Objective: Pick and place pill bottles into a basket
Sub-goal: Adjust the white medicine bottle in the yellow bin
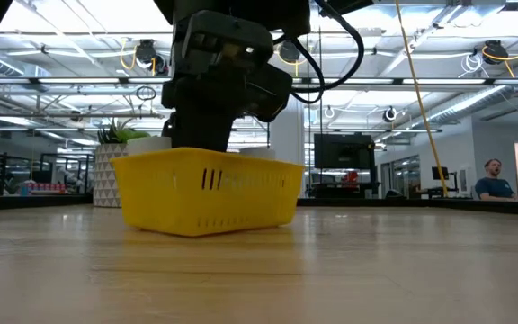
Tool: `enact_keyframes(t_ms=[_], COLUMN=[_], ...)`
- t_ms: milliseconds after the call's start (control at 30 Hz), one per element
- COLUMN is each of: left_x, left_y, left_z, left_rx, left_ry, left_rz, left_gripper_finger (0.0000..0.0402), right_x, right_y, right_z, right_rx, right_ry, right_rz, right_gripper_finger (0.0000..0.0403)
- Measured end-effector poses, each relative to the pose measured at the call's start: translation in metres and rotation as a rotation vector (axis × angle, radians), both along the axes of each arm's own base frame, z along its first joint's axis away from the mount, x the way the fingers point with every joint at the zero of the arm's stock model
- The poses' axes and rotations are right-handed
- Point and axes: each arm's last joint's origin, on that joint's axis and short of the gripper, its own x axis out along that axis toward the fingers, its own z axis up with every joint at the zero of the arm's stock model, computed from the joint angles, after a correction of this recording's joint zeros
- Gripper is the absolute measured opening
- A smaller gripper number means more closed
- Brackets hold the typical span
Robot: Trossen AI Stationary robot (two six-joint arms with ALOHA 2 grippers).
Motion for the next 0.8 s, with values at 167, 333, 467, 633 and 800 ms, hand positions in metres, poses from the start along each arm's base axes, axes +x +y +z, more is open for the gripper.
enact_keyframes(t_ms=[167, 333, 467, 633, 800], left_x=[0.000, 0.002, 0.003, 0.003, 0.003], left_y=[-0.001, -0.005, -0.006, -0.009, -0.010], left_z=[-0.001, -0.001, -0.001, -0.001, -0.001], left_rx=[-0.041, -0.052, -0.008, 0.017, 0.037], left_ry=[0.003, -0.044, -0.070, -0.078, -0.080], left_rz=[-0.022, -0.074, -0.094, -0.100, -0.093], left_gripper_finger=[0.0161, 0.0179, 0.0207, 0.0223, 0.0216], right_x=[0.000, 0.000, 0.000, 0.000, 0.000], right_y=[0.000, 0.000, 0.000, 0.000, 0.000], right_z=[0.001, 0.001, 0.001, 0.001, 0.001], right_rx=[-0.001, -0.001, -0.002, -0.004, -0.004], right_ry=[-0.009, -0.011, -0.010, -0.009, -0.009], right_rz=[0.000, 0.000, 0.001, 0.001, 0.002], right_gripper_finger=[0.0224, 0.0224, 0.0224, 0.0224, 0.0224])
